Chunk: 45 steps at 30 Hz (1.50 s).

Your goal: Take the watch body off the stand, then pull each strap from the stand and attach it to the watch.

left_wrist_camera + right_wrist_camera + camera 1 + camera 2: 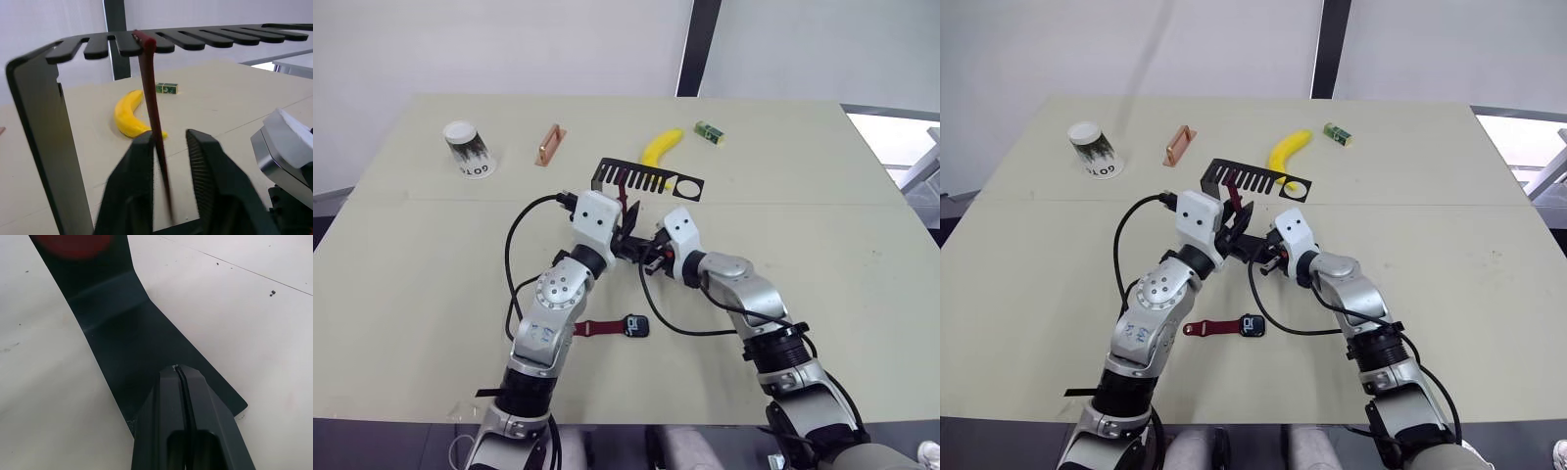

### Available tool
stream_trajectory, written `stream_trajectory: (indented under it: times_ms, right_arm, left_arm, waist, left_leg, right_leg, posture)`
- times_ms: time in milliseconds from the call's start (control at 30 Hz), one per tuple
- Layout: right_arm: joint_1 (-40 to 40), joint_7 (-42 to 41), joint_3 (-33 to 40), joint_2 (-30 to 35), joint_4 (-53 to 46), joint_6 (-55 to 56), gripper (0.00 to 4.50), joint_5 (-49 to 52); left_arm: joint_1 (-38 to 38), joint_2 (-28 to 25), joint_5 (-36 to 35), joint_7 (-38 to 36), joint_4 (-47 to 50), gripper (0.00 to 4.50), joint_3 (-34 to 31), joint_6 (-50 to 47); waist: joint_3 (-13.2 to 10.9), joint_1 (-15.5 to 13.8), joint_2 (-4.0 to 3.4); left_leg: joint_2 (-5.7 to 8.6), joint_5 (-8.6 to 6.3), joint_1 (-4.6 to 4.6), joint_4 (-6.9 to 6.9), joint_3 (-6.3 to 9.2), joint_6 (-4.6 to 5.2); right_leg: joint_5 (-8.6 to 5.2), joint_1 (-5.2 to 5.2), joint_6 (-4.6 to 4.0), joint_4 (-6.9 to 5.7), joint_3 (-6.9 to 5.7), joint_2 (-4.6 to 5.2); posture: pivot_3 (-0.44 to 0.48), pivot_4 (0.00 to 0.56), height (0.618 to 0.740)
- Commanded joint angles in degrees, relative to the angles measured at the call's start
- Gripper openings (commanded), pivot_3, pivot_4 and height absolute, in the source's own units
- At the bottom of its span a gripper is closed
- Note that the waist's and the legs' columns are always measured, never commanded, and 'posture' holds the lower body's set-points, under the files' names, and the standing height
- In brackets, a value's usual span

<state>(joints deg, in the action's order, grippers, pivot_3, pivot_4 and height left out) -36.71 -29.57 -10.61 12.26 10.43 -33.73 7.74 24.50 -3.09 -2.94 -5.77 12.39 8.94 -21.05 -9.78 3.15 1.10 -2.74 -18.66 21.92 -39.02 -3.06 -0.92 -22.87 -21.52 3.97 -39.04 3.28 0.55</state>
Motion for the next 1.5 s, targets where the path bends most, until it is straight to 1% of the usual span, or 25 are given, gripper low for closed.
stream_trajectory:
  times_ms: [33,333,500,633,767,933,1100,1133,1267,1333,1367,1433,1467,1500]
  right_arm:
    - [0.56,1.11,0.19,-0.12,2.3,-1.74,0.0,-0.93]
    - [1.37,0.84,-0.26,0.06,2.92,-1.51,0.0,-1.27]
    - [1.22,0.43,-0.46,0.28,4.08,-0.76,0.0,-1.49]
    - [0.53,0.14,-0.58,0.54,5.18,-0.1,0.0,-1.65]
    - [0.41,-0.12,-1.02,0.78,5.4,0.27,0.0,-1.76]
    - [0.26,-0.3,-1.21,0.88,5.78,0.64,0.0,-1.74]
    - [-0.07,-0.33,-1.1,0.73,6.68,1.34,0.0,-1.63]
    - [-0.15,-0.02,-1.06,0.75,6.67,2.07,0.0,-1.9]
    - [-0.47,0.38,0.28,1.06,5.62,4.04,0.0,-1.49]
    - [1.06,-3.11,1.95,2.54,-0.49,4.49,0.0,1.76]
    - [1.84,-4.53,2.45,3.21,-3.05,4.61,0.0,3.01]
    - [5.14,-9.26,4.74,6.22,-11.08,2.97,0.0,7.92]
    - [6.37,-10.89,5.6,7.4,-13.79,2.11,0.0,9.77]
    - [8.67,-13.36,7.05,9.75,-17.85,1.0,0.26,12.45]
  left_arm:
    - [0.95,0.24,1.0,-0.22,0.85,0.06,0.22,1.3]
    - [0.84,-2.09,4.36,-0.6,3.53,0.06,0.79,4.08]
    - [0.77,-2.06,4.79,-1.08,4.82,0.06,1.2,4.82]
    - [-0.3,-1.9,5.12,-1.05,5.89,0.06,1.33,4.2]
    - [-2.67,-2.37,4.18,-1.83,9.46,0.06,0.47,1.38]
    - [-7.98,-6.43,3.14,-5.2,17.47,0.06,-1.1,-2.44]
    - [-10.16,-9.14,2.65,-7.0,21.21,0.06,-1.71,-4.29]
    - [-10.64,-9.87,2.02,-7.59,22.14,0.06,-2.69,-5.0]
    - [-11.82,-12.09,-2.83,-11.07,24.44,0.06,-6.52,-7.73]
    - [-12.6,-13.25,-12.97,-16.69,24.86,0.06,-11.43,-12.64]
    - [-12.85,-13.72,-16.9,-18.75,25.03,0.06,-13.24,-14.56]
    - [-12.91,-17.05,-25.83,-25.04,24.6,0.06,-16.23,-19.57]
    - [-12.78,-18.59,-28.7,-27.07,24.35,0.06,-17.05,-21.43]
    - [-12.5,-20.9,-32.34,-30.45,23.82,0.01,-17.61,-23.18]
  waist:
    - [0.0,-0.02,0.0]
    - [0.0,-0.07,0.0]
    - [0.0,-0.06,0.0]
    - [0.0,0.0,0.0]
    - [0.0,0.03,0.0]
    - [0.0,0.06,0.0]
    - [0.0,-0.03,0.0]
    - [0.0,-0.01,0.0]
    - [0.0,0.04,0.0]
    - [0.0,0.04,0.0]
    - [-0.01,0.01,-0.01]
    - [-0.07,-0.18,-0.04]
    - [-0.11,-0.31,-0.05]
    - [-0.12,-0.32,-0.07]
  left_leg:
    - [0.0,0.0,0.0,0.0,0.0,0.0]
    - [0.0,0.0,0.0,0.0,0.0,0.0]
    - [0.0,0.0,0.0,0.01,0.0,0.0]
    - [0.0,0.0,0.0,0.01,0.0,0.0]
    - [-0.01,0.0,0.0,0.03,0.0,0.0]
    - [-0.01,0.0,-0.01,0.06,0.01,-0.01]
    - [0.01,0.0,-0.01,0.06,0.01,-0.01]
    - [0.02,0.0,-0.01,0.06,0.01,-0.01]
    - [0.0,0.0,-0.01,0.11,0.01,-0.01]
    - [0.0,0.01,-0.01,0.12,0.01,-0.01]
    - [0.0,0.01,0.0,0.13,0.01,-0.01]
    - [0.0,0.01,0.1,0.2,0.04,-0.02]
    - [0.02,0.01,0.19,0.19,0.08,-0.01]
    - [0.01,0.01,0.29,0.2,0.12,-0.01]
  right_leg:
    - [0.0,0.0,0.0,0.0,0.0,0.0]
    - [0.0,0.0,0.0,0.01,0.0,0.01]
    - [0.0,0.0,0.0,0.02,0.0,0.01]
    - [0.0,0.0,0.0,0.02,0.0,0.01]
    - [0.0,0.0,0.0,0.02,0.0,0.01]
    - [0.0,0.0,0.0,0.03,0.0,0.0]
    - [0.0,0.05,0.0,0.09,0.0,0.03]
    - [0.0,0.05,0.0,0.11,0.0,0.03]
    - [0.0,0.02,0.0,0.1,0.0,0.01]
    - [0.0,0.02,0.0,0.12,0.0,0.01]
    - [0.0,0.02,0.0,0.09,0.0,0.01]
    - [0.0,-0.02,0.0,0.07,-0.03,0.01]
    - [0.0,-0.07,0.0,0.09,-0.06,0.03]
    - [0.0,-0.11,0.0,0.15,-0.09,0.03]
  posture:
    - [0.0,0.15,0.74]
    - [0.0,0.15,0.74]
    - [0.0,0.15,0.74]
    - [0.0,0.15,0.74]
    - [0.0,0.15,0.74]
    - [0.0,0.15,0.74]
    - [0.0,0.15,0.74]
    - [0.0,0.15,0.74]
    - [0.0,0.15,0.74]
    - [0.0,0.15,0.74]
    - [0.0,0.15,0.74]
    - [0.0,0.15,0.74]
    - [0.0,0.15,0.74]
    - [0.0,0.15,0.74]
